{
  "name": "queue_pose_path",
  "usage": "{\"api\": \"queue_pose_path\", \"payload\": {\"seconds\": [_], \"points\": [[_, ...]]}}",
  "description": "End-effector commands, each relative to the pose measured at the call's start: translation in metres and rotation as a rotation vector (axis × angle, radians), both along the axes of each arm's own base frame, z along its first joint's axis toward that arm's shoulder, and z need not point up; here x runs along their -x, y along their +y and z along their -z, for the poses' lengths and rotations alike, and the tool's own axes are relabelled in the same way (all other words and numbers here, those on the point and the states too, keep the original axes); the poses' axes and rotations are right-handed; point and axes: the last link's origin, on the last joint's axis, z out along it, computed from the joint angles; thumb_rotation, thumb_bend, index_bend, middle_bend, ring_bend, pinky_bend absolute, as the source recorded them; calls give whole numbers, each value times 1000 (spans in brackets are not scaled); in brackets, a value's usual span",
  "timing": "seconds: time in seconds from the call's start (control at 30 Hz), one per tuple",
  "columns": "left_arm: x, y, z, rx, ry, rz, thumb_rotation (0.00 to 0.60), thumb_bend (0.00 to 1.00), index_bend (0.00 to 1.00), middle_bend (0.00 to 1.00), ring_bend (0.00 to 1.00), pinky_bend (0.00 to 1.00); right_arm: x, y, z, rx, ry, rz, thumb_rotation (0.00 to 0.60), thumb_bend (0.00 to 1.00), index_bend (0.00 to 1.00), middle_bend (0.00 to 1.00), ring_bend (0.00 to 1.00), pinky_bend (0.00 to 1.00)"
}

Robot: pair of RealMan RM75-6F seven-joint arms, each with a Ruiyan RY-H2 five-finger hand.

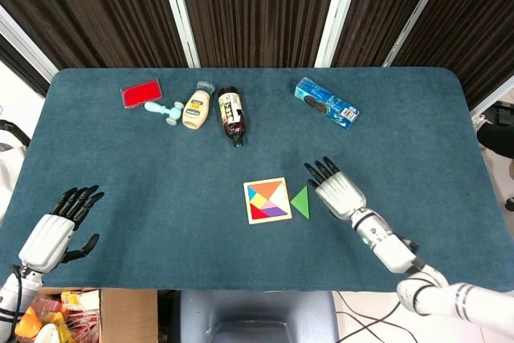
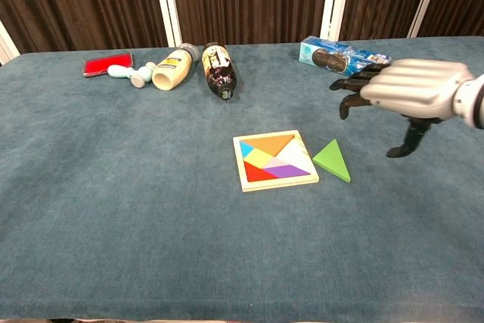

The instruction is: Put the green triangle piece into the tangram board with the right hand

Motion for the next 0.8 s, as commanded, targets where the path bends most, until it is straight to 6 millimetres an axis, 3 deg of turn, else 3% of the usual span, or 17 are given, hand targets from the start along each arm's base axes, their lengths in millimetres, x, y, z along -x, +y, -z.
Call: {"api": "queue_pose_path", "payload": {"seconds": [0.03,0.23,0.8], "points": [[0,-2,-1,-3,-1,2,600,432,0,0,0,0,-4,-5,12,-10,31,-17,600,327,404,0,0,0],[0,-2,0,6,-3,1,600,431,0,0,0,0,-7,-11,26,-14,48,-28,600,378,429,0,0,0],[2,-2,-1,0,-2,-7,600,432,0,0,0,0,-12,-11,52,-47,60,-32,600,379,438,0,0,0]]}}
